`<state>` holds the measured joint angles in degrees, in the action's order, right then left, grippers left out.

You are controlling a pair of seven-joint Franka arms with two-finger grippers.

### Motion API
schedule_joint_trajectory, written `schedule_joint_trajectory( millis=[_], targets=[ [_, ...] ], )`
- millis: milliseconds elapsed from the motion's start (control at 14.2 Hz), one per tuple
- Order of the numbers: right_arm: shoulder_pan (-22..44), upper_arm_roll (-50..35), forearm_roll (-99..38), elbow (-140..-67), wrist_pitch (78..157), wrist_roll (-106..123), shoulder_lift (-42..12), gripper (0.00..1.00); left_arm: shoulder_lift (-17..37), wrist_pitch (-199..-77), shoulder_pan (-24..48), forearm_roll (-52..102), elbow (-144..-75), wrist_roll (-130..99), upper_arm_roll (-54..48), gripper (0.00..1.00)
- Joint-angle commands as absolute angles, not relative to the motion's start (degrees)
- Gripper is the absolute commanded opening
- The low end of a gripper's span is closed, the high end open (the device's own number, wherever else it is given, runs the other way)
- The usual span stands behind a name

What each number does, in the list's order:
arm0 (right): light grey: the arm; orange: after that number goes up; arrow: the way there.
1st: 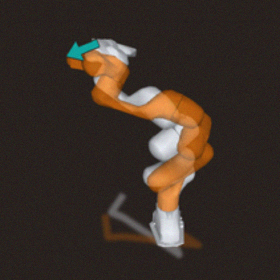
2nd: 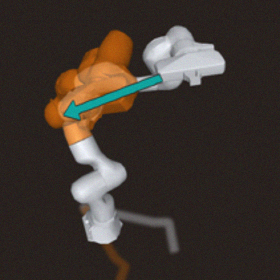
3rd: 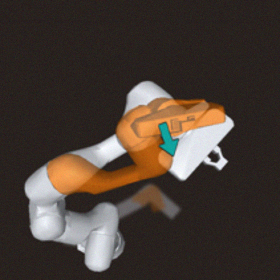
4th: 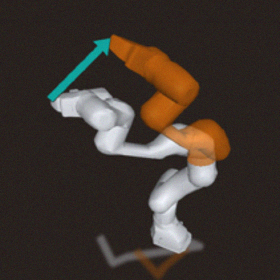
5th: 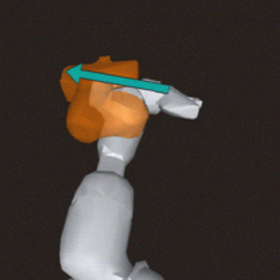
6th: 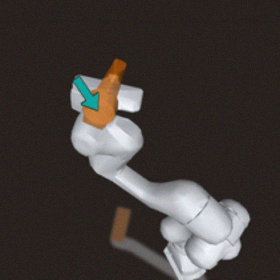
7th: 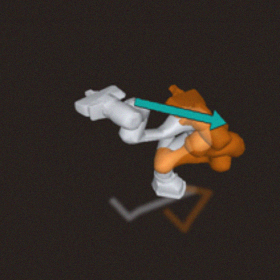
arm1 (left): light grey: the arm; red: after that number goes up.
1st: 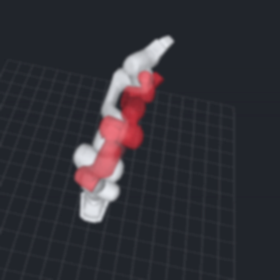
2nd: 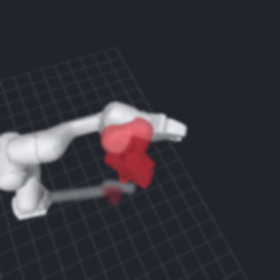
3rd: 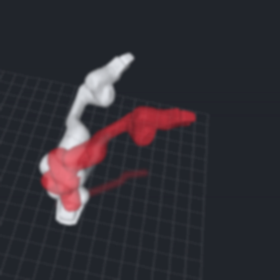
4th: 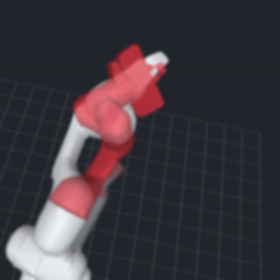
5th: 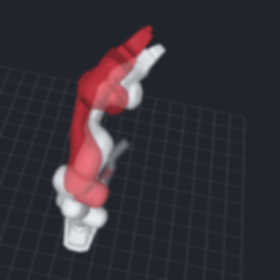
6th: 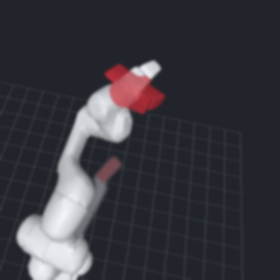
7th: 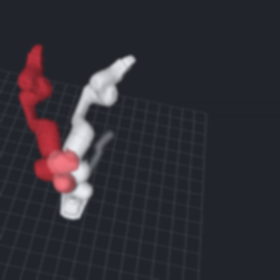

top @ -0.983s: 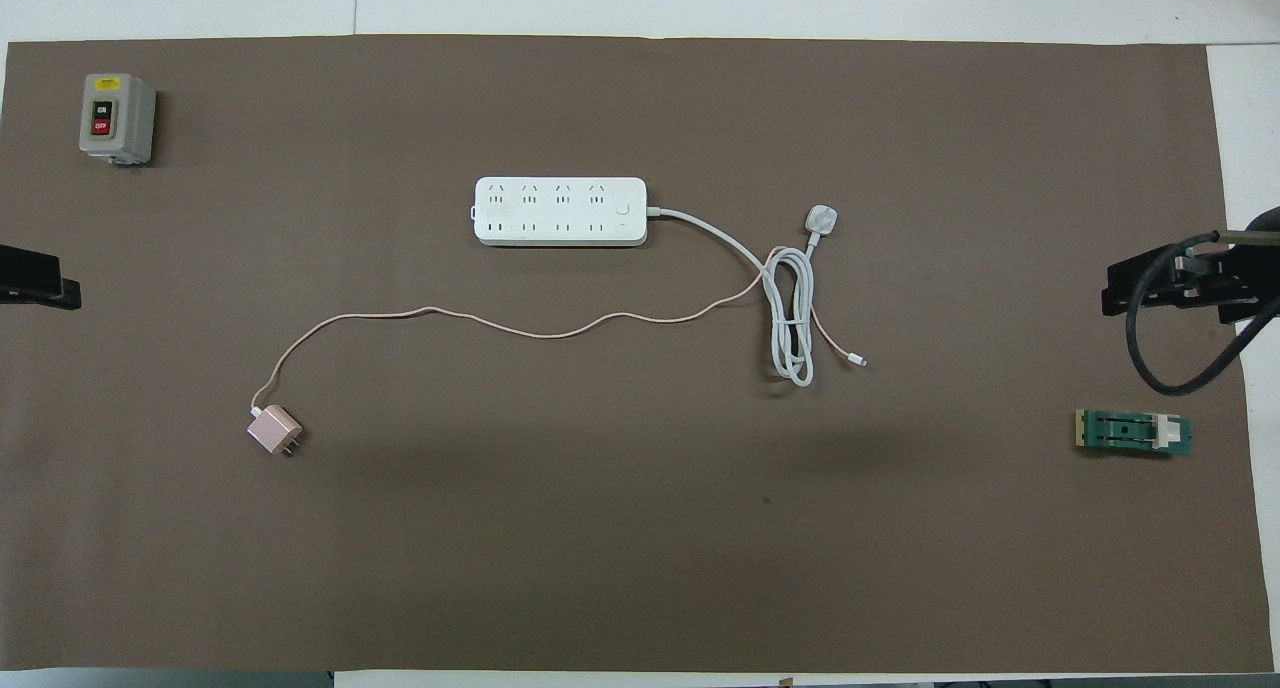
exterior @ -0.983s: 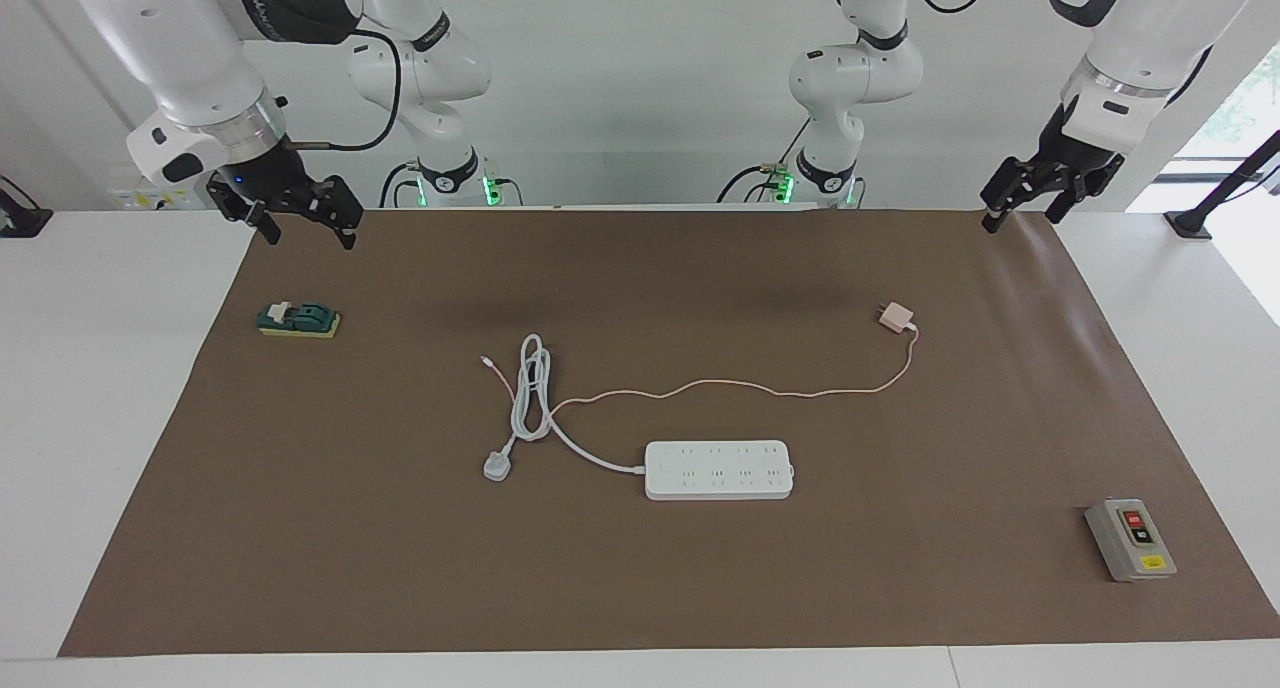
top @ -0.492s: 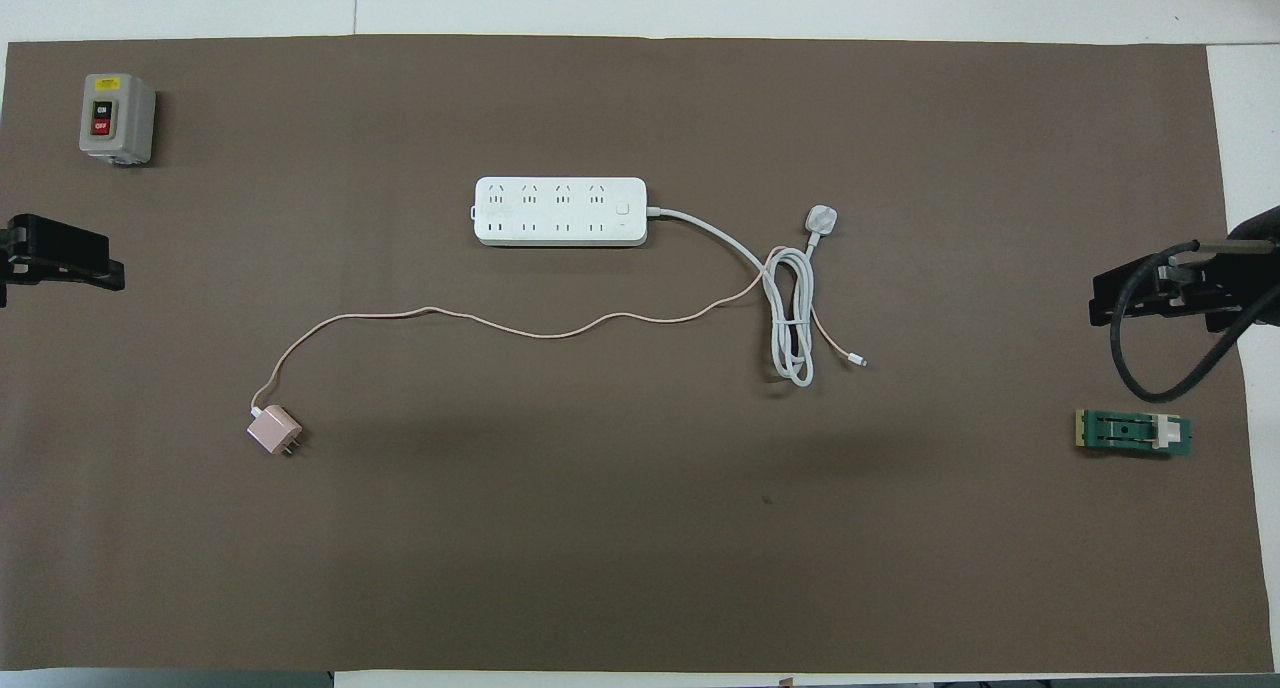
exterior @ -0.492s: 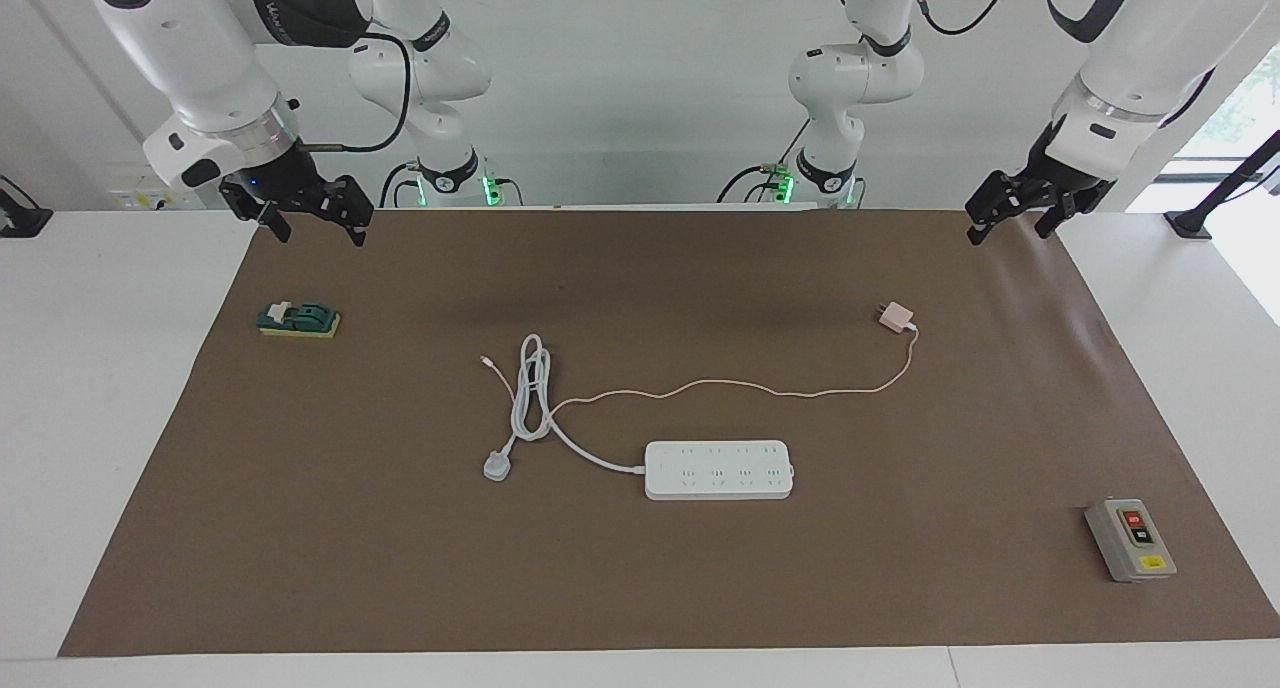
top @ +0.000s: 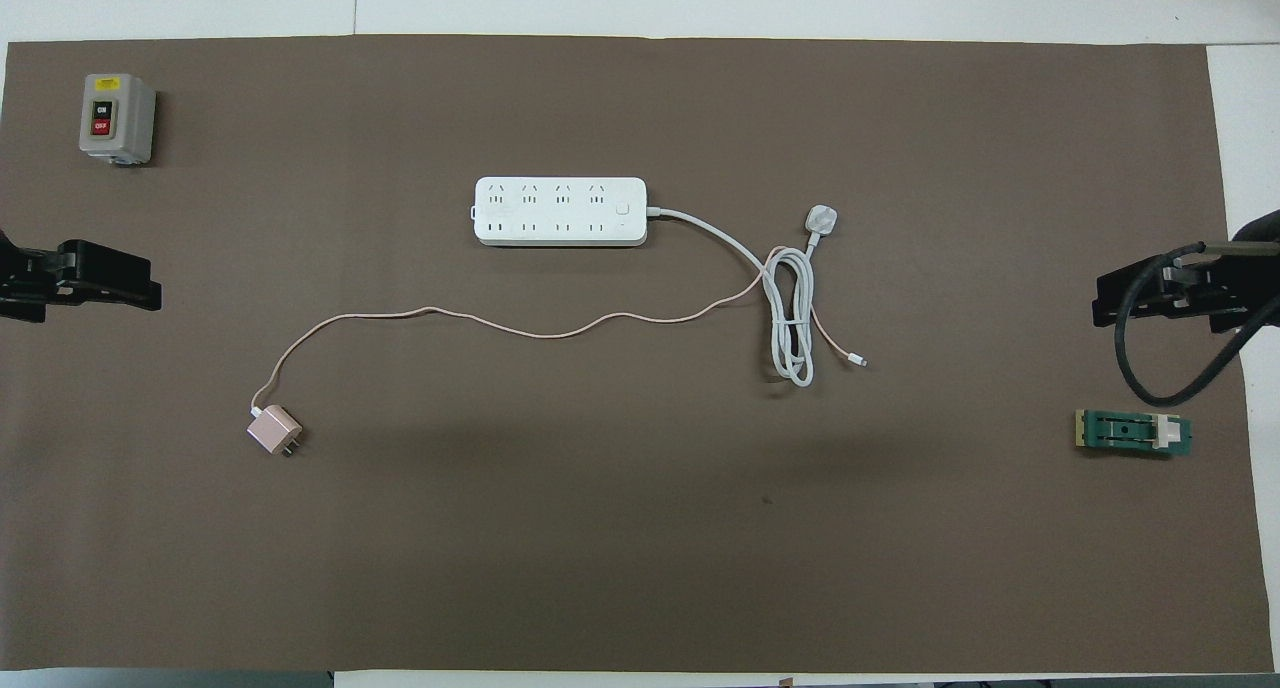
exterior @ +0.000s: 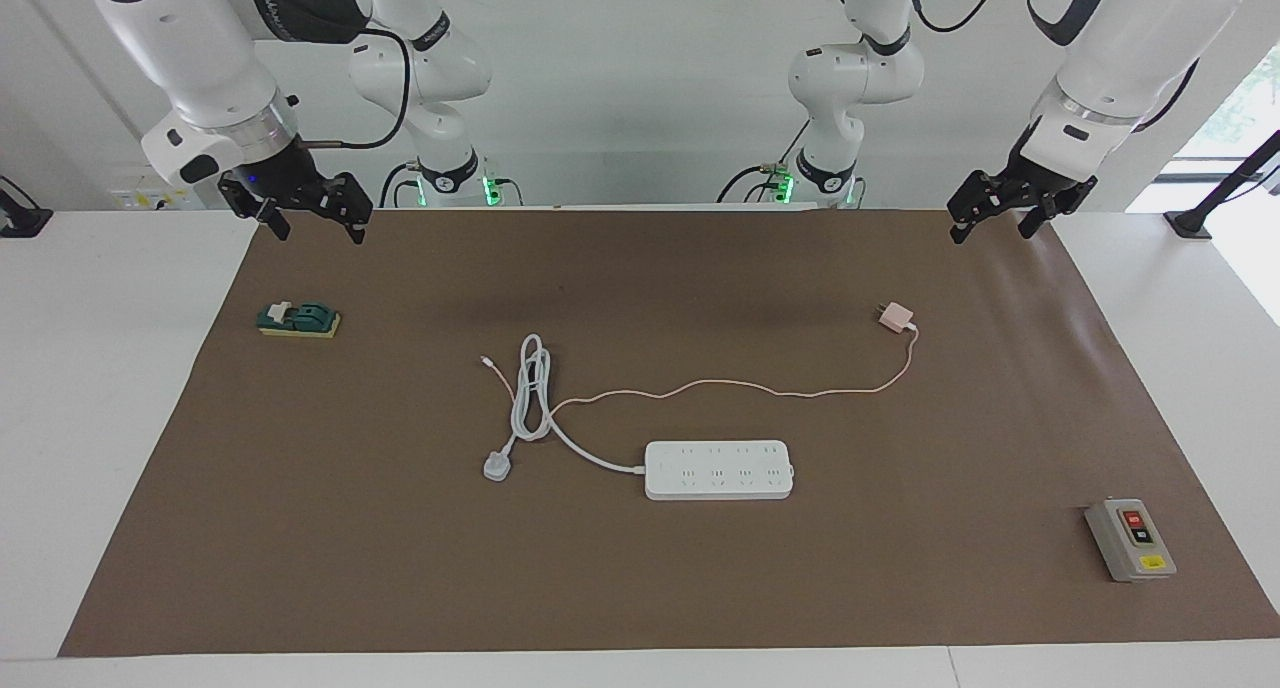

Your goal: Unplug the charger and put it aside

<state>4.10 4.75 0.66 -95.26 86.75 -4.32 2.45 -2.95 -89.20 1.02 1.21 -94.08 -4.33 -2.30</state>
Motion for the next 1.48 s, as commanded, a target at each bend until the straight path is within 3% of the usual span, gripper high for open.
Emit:
schedule_joint_trajectory(
  millis=[0,281,1405],
  targets=[
    [3.5,4.3,1.4,-96.2,86.3,-3.2,3.5,1.0,-4.5,-90.3,1.3,0.4,-96.0,-3.5,-1.9,1.0],
    [3.5,4.3,1.5,-96.2,86.3,-3.2,3.5,1.0,-4.7,-86.1,1.3,0.4,-95.9,4.5,-1.9,1.0],
    [3.5,4.3,1.5,-96.2,86.3,-3.2,3.5,1.0,-4.7,-88.2,1.6,0.4,-95.9,4.2,-1.8,1.0]
  ],
)
